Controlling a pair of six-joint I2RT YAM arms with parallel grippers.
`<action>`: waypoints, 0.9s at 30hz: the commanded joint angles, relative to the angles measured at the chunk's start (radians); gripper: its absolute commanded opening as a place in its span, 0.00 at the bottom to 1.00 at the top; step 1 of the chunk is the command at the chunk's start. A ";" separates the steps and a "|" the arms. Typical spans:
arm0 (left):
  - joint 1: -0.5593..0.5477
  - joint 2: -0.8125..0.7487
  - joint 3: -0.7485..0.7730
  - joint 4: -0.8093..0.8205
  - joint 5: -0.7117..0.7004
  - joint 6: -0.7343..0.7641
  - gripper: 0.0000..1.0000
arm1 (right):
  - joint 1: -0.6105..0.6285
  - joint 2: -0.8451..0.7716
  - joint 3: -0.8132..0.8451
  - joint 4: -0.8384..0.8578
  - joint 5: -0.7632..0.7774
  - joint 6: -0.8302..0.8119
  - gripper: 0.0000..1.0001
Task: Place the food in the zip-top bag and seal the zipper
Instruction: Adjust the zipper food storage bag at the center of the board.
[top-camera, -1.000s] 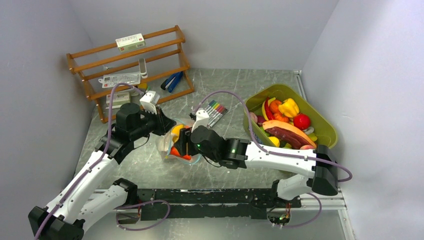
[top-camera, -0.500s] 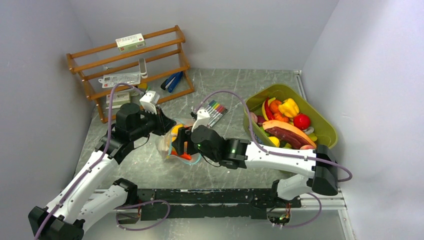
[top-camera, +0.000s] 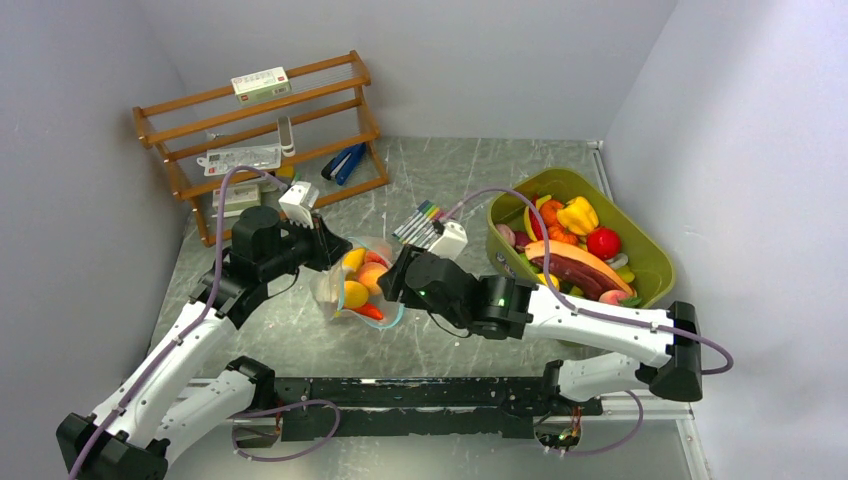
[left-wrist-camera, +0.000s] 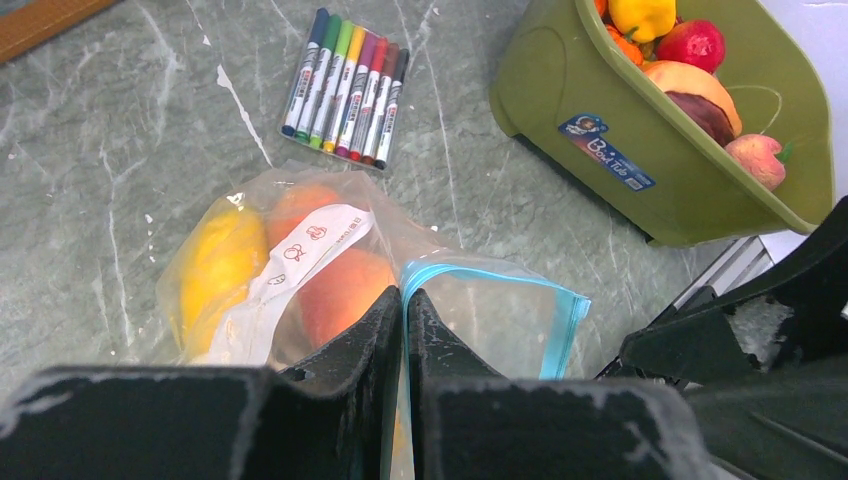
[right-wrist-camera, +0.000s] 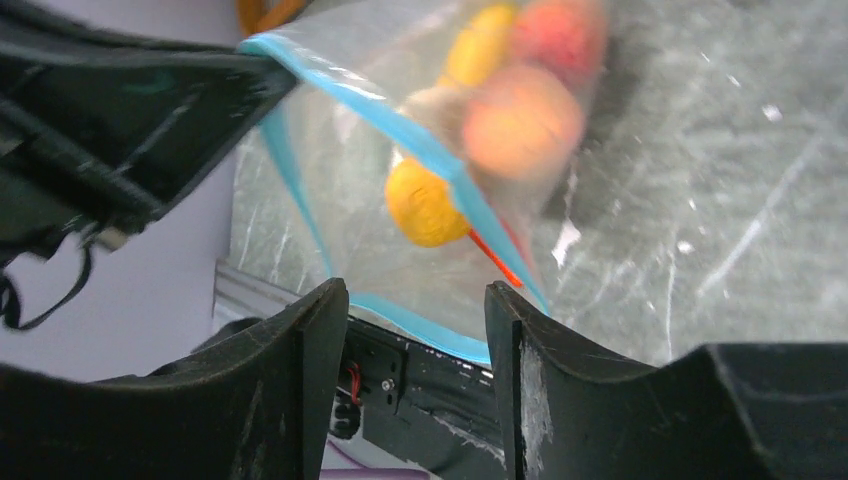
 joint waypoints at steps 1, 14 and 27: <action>0.005 -0.015 0.008 0.014 -0.017 -0.007 0.07 | 0.003 0.001 0.013 -0.257 0.099 0.322 0.53; 0.005 -0.006 0.008 0.022 -0.009 -0.017 0.07 | 0.003 0.082 -0.166 0.020 -0.010 0.279 0.39; 0.006 -0.050 0.155 -0.166 0.024 0.011 0.07 | 0.003 -0.010 -0.100 0.254 -0.136 -0.122 0.00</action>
